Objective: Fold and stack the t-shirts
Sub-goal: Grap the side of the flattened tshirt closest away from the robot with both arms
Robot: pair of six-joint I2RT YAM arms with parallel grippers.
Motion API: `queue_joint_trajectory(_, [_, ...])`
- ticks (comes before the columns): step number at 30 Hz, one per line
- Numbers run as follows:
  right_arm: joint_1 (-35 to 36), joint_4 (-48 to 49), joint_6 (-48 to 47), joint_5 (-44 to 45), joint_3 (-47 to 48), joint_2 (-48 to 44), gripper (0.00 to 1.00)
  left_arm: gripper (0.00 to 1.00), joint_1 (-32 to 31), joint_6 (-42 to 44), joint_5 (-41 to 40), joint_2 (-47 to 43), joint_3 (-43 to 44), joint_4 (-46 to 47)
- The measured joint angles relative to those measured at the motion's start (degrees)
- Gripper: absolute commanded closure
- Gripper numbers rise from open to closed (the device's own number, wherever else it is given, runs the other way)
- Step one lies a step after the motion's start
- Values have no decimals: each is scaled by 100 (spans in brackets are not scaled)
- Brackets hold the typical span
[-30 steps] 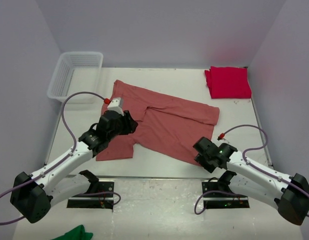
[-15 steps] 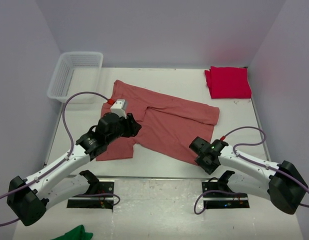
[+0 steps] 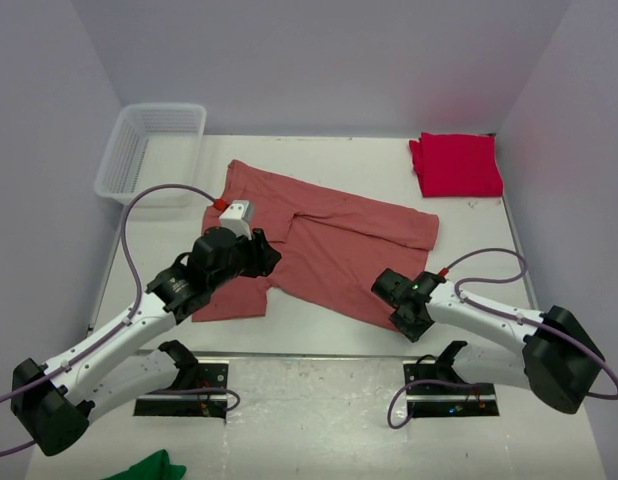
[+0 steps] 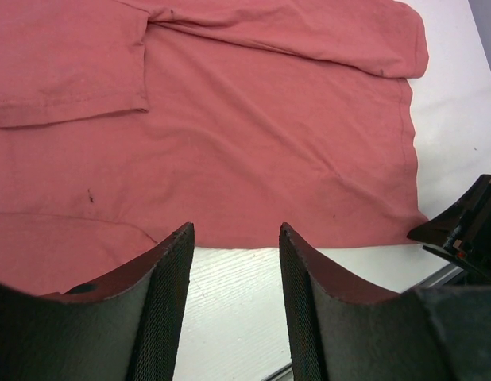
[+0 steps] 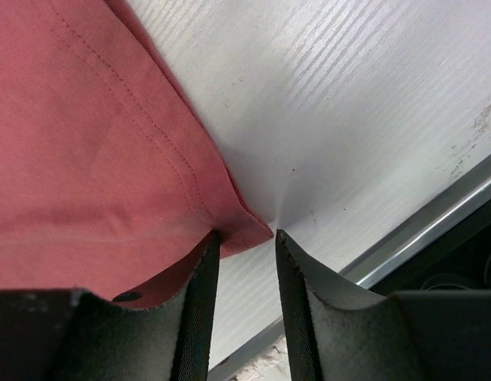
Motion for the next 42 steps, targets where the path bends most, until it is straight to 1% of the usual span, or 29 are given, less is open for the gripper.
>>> queue_joint_trajectory(1, [4,-22,17,9,33,46,68,52,0,0,0,-2,11,-28])
queue_joint_trajectory(2, [7,-39,26,17,59,90,69,52,-2,0,0,-4,22,-52])
queue_joint_trajectory(3, [9,-66,46,26,92,140,74,52,-13,0,-2,-4,37,-83])
queue_joint_trajectory(5, [11,-114,72,52,155,229,79,52,-39,2,0,-4,61,-120])
queue_joint_trajectory(6, [11,-122,87,66,179,273,84,52,-55,2,0,-4,70,-125])
queue_joint_trajectory(7, [13,-142,98,98,203,308,94,52,-66,4,-2,-4,74,-122])
queue_joint_trajectory(10, [26,-175,140,142,223,330,100,52,-74,4,-2,-4,74,-138])
queue_joint_trajectory(23, [203,-234,138,236,304,435,100,51,-76,2,-63,-39,74,-160])
queue_joint_trajectory(28, [590,-533,81,533,955,638,100,49,-98,-24,-229,35,90,-289])
queue_joint_trajectory(31, [748,-549,-101,697,1421,741,100,48,-103,-129,-549,431,332,-748])
queue_joint_trajectory(32, [769,-520,-164,739,1495,743,100,45,-101,-195,-662,662,485,-957])
queue_joint_trajectory(34, [780,-448,-317,758,1561,743,100,49,-68,-348,-807,1158,811,-1342])
queue_joint_trajectory(35, [789,-389,-411,756,1561,745,100,55,-11,-428,-796,1419,957,-1521])
queue_joint_trajectory(36, [793,-326,-487,756,1561,748,100,57,61,-522,-732,1609,1043,-1644])
queue_joint_trajectory(37, [798,-243,-586,752,1556,748,100,58,181,-581,-616,1755,1073,-1742])
queue_joint_trajectory(38, [798,-129,-688,741,1550,748,100,56,328,-664,-498,1858,1073,-1886])
queue_joint_trajectory(40, [798,57,-894,737,1541,763,100,48,584,-828,-452,1919,1071,-2251])
queue_joint_trajectory(42, [798,251,-1097,734,1510,763,100,45,798,-1040,-485,1834,1073,-2610])
